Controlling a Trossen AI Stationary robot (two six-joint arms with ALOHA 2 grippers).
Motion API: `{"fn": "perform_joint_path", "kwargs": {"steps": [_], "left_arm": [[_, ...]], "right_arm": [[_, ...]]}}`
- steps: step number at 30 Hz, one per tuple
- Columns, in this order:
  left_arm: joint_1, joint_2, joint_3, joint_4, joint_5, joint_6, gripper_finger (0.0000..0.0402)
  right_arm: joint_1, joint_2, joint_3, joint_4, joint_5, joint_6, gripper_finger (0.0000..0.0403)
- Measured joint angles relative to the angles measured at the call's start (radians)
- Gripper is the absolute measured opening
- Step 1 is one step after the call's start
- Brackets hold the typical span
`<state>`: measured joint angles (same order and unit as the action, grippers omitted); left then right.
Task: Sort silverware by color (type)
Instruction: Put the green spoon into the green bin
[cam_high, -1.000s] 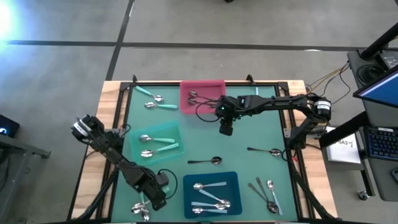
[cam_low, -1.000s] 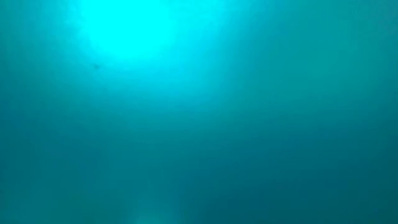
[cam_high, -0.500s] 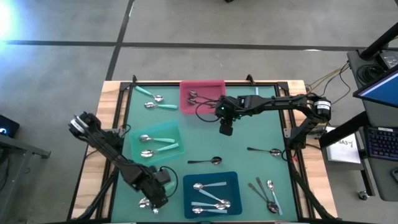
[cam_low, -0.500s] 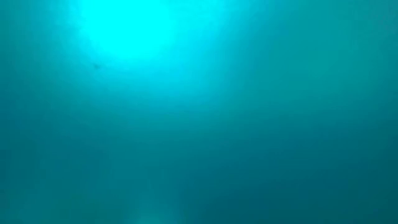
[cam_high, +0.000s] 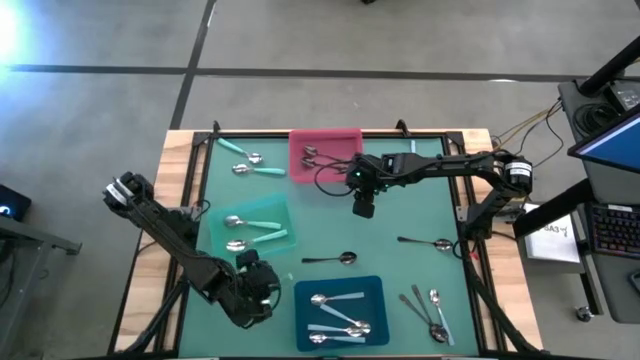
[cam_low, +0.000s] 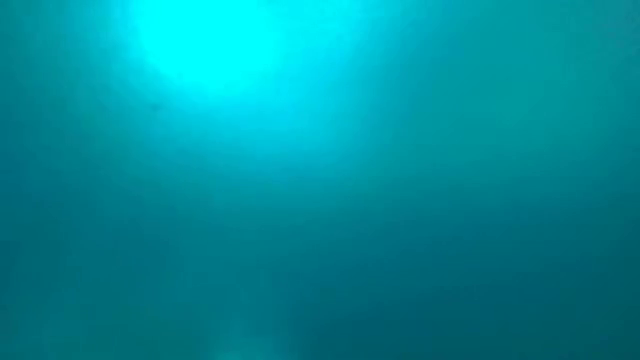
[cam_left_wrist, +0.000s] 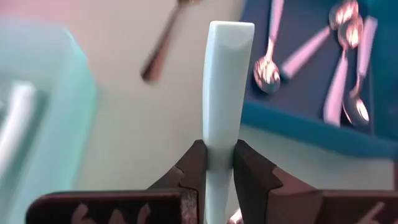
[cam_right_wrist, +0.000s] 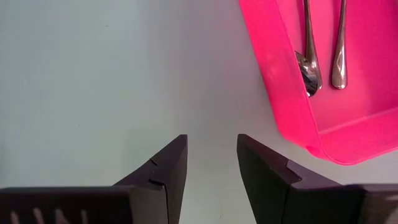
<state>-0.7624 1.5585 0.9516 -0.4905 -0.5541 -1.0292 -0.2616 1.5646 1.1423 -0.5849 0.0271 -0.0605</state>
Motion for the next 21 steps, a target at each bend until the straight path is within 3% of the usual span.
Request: {"fn": "perform_joint_path", "kwargs": {"steps": [14,21], "left_arm": [[-0.082,-0.007,0.0,0.081,-0.266,0.009,0.0039],[-0.076,-0.05,0.0,0.045,-0.404,0.215,0.0039]], "right_arm": [[0.0,0.0,0.0,0.0,0.0,0.0,0.0132],[0.0,0.0,0.0,0.0,0.0,0.0,0.0132]]}}
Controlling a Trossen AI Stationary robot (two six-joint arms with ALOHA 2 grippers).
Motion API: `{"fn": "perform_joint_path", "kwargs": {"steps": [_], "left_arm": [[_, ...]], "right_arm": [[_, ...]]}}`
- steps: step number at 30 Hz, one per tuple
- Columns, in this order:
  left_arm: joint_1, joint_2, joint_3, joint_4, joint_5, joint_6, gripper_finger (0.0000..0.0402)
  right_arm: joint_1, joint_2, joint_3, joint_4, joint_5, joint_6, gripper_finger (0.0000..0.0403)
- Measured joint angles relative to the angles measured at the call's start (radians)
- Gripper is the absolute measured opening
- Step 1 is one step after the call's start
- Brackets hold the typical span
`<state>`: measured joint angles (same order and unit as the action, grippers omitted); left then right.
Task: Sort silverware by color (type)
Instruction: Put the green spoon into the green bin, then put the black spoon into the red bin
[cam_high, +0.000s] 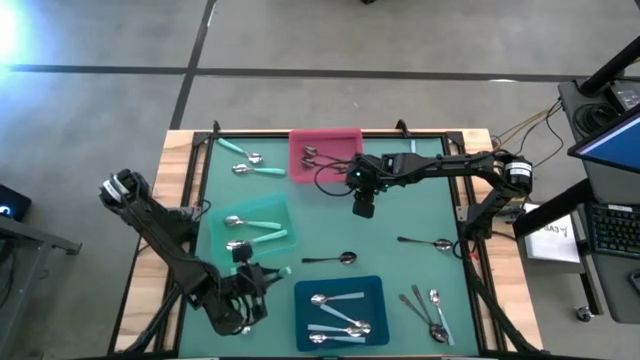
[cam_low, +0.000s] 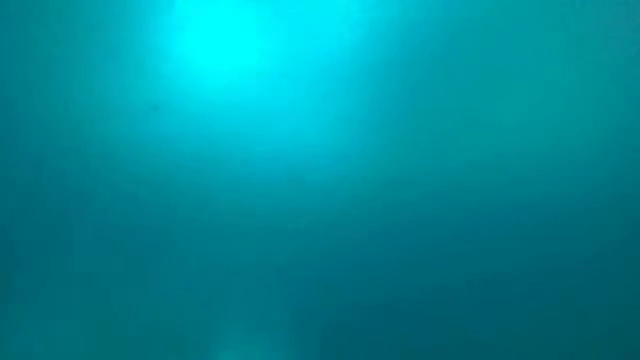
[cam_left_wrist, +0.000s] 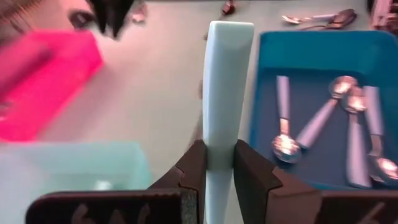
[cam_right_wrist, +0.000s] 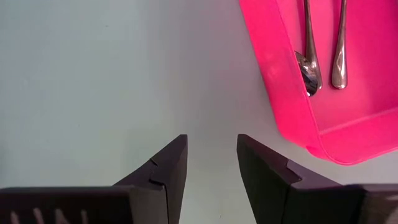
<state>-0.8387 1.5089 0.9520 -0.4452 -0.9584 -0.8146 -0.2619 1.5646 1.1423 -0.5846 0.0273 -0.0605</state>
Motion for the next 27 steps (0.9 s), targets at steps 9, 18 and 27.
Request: {"fn": "perform_joint_path", "kwargs": {"steps": [9,18,27], "left_arm": [[0.09,-0.184,-0.002,-0.372,-0.031,-0.05,0.0039],[0.185,-0.332,-0.044,-0.688,0.085,-0.26,0.0082],[0.201,-0.378,-0.064,-0.693,0.101,-0.287,0.0138]], "right_arm": [[0.0,0.0,0.0,0.0,0.0,0.0,0.0132],[0.0,0.0,0.0,0.0,0.0,0.0,0.0132],[0.0,0.0,0.0,0.0,0.0,0.0,0.0132]]}}
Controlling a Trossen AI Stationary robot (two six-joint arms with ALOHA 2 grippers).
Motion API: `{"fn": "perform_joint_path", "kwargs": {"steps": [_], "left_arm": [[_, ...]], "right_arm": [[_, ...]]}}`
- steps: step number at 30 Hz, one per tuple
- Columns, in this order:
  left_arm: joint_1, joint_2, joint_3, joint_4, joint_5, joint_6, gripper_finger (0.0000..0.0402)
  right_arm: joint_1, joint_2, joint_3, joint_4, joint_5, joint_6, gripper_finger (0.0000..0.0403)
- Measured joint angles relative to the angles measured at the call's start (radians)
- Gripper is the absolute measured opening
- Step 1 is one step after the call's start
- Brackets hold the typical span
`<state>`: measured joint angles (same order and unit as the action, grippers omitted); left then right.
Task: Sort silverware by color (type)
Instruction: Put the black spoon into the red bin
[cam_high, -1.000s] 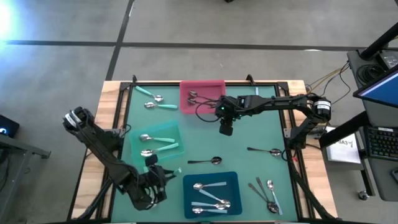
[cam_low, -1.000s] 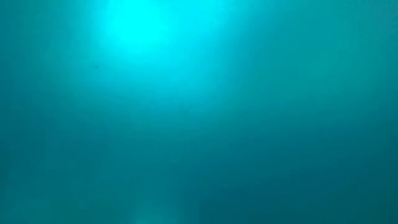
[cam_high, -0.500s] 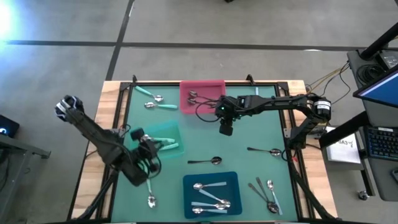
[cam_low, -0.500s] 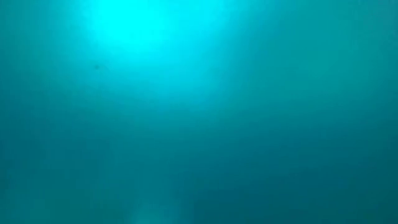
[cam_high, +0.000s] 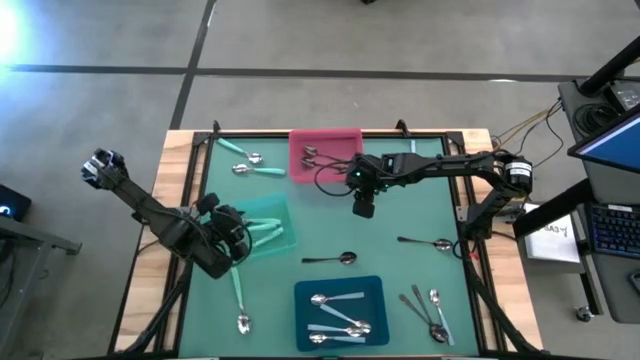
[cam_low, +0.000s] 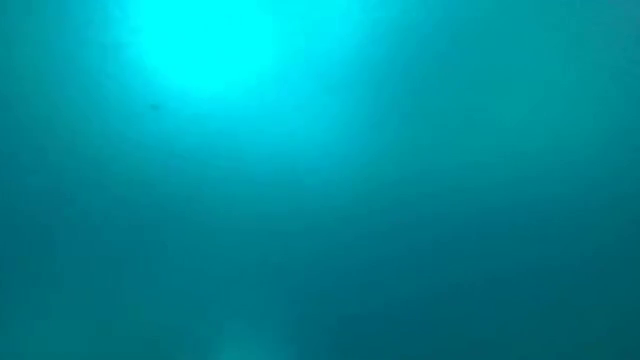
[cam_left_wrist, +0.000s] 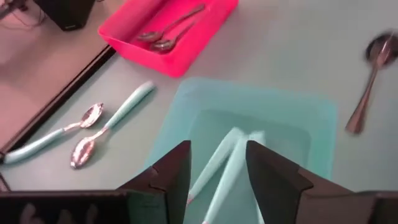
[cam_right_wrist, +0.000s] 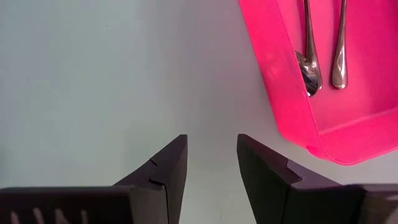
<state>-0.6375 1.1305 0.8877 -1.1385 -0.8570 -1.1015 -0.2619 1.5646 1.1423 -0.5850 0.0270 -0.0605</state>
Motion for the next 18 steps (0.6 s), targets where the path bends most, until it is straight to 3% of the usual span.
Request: {"fn": "perform_joint_path", "kwargs": {"steps": [5,10,18], "left_arm": [[-0.005,-0.001,0.042,0.084,-0.077,-0.044,0.0139],[-0.007,0.002,0.118,0.192,-0.072,0.152,0.0126],[-0.007,-0.01,0.245,0.168,-0.042,0.378,0.0107]], "right_arm": [[0.0,0.0,0.0,0.0,0.0,0.0,0.0132],[0.0,0.0,0.0,0.0,0.0,0.0,0.0132],[0.0,0.0,0.0,0.0,0.0,0.0,0.0132]]}}
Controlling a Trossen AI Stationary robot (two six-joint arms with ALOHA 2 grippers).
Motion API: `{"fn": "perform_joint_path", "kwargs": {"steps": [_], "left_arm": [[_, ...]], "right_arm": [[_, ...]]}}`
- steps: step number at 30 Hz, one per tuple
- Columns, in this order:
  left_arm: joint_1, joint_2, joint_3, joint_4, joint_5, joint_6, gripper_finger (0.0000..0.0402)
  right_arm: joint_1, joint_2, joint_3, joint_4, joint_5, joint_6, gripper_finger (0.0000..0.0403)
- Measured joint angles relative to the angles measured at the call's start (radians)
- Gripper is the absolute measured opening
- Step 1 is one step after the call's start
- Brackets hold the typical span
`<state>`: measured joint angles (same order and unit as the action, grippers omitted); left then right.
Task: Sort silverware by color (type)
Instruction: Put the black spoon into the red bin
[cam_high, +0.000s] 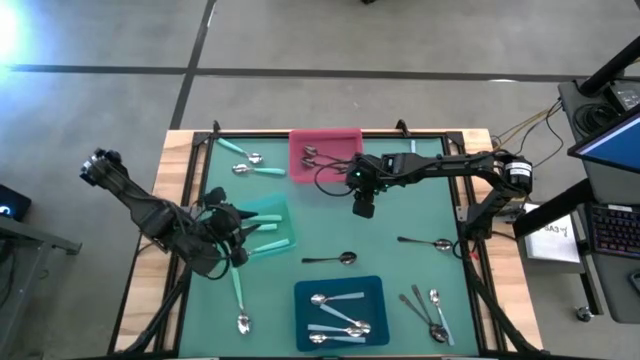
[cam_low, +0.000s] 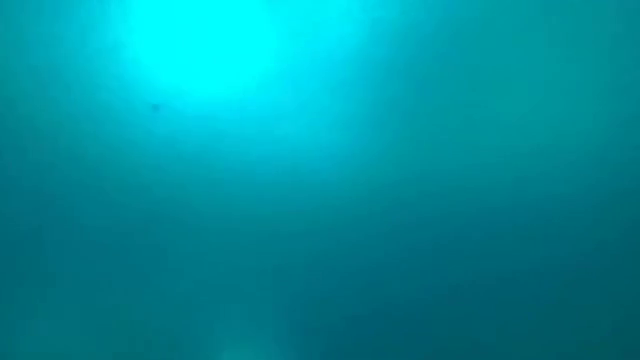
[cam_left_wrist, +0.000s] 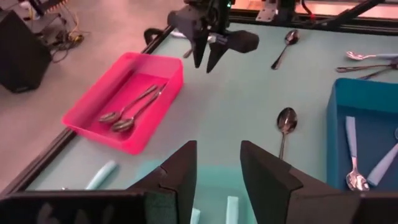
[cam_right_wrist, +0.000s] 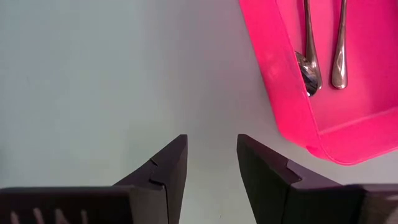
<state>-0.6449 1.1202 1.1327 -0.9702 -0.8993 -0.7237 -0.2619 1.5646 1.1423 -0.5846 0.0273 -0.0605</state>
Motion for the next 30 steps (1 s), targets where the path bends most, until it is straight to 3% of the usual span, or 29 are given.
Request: {"fn": "perform_joint_path", "kwargs": {"steps": [7,16,21,27,30], "left_arm": [[-0.005,-0.074,-0.033,-0.143,0.036,-0.144,0.0106],[-0.006,-0.286,-0.228,-0.112,0.045,-0.142,0.0106],[-0.006,-0.431,-0.404,0.13,0.045,-0.046,0.0106],[-0.006,-0.551,-0.614,0.582,0.052,0.174,0.0106],[-0.006,-0.575,-0.691,0.815,0.053,0.331,0.0107]], "right_arm": [[0.0,0.0,0.0,0.041,0.0,-0.016,0.0132],[0.002,0.0,0.0,0.254,-0.001,0.114,0.0132],[0.002,0.0,0.0,0.27,-0.003,0.214,0.0132],[-0.011,-0.023,0.067,-0.053,-0.001,0.247,0.0132],[-0.013,-0.057,0.069,-0.134,0.003,0.255,0.0132]]}}
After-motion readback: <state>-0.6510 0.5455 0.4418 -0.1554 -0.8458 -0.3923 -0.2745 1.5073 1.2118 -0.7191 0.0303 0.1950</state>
